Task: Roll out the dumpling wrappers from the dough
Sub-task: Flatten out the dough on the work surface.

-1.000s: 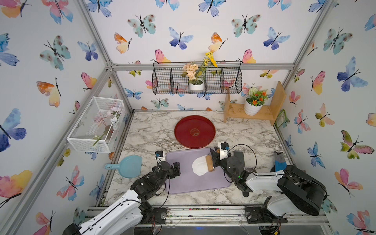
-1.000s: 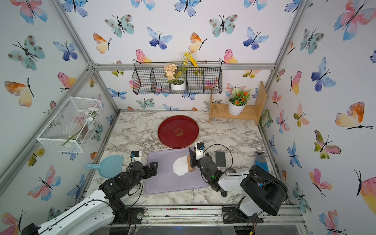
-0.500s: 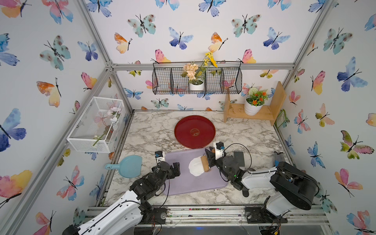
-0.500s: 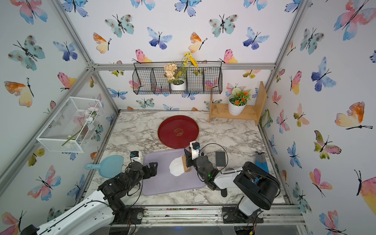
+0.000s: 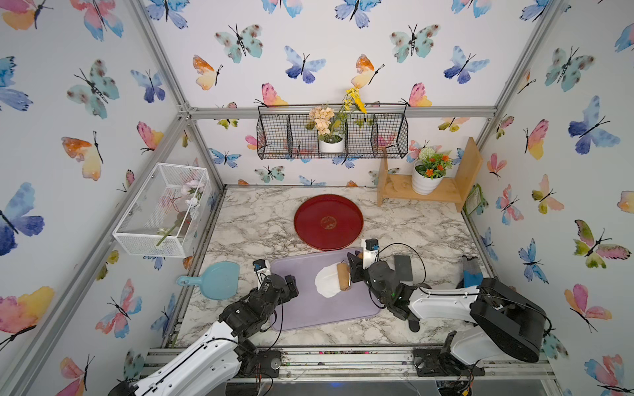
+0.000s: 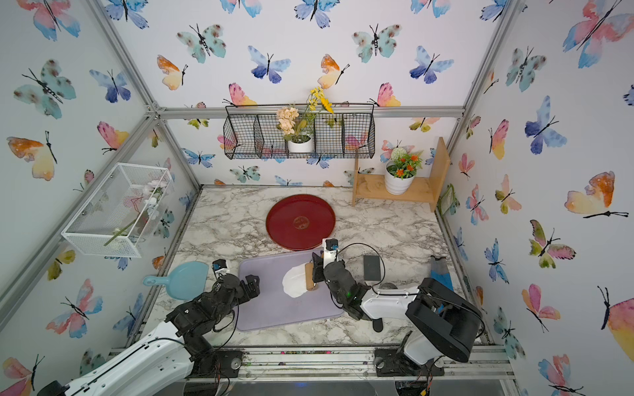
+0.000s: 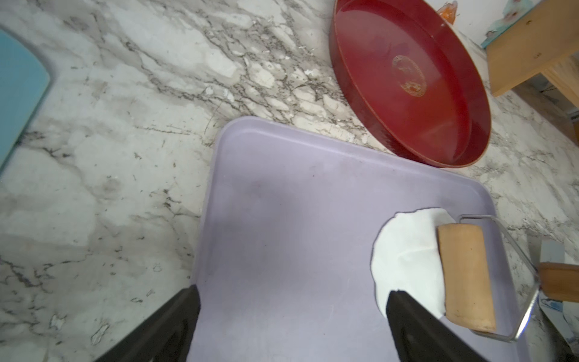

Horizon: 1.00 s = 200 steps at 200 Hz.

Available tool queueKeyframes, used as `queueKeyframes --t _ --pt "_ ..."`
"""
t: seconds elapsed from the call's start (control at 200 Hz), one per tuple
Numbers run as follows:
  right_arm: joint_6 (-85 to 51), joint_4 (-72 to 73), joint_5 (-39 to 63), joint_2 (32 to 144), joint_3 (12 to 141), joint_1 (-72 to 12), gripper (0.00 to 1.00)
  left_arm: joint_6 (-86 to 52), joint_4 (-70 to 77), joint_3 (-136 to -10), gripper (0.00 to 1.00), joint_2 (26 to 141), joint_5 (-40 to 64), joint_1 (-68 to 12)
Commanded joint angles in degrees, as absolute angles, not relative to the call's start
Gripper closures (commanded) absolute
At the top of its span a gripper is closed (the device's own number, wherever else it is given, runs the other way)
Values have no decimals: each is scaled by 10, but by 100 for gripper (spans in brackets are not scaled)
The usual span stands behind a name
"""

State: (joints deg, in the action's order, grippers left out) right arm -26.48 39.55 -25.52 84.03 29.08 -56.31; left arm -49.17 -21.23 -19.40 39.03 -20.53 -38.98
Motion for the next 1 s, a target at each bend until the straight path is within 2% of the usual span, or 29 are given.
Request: queueKeyframes --t 0.0,0.511,0.811,0.996 --pt "-233 212 -259 829 258 -567 98 -538 -230 -174 1 397 -223 -386" --pt "-178 242 -116 776 322 -567 98 -523 -128 -129 1 453 -157 -379" --pt "-212 252 -254 781 339 -567 98 -491 -93 -129 1 470 -132 -379" --pt "-199 267 -278 796 354 -566 98 -477 -64 -134 1 497 -114 -379"
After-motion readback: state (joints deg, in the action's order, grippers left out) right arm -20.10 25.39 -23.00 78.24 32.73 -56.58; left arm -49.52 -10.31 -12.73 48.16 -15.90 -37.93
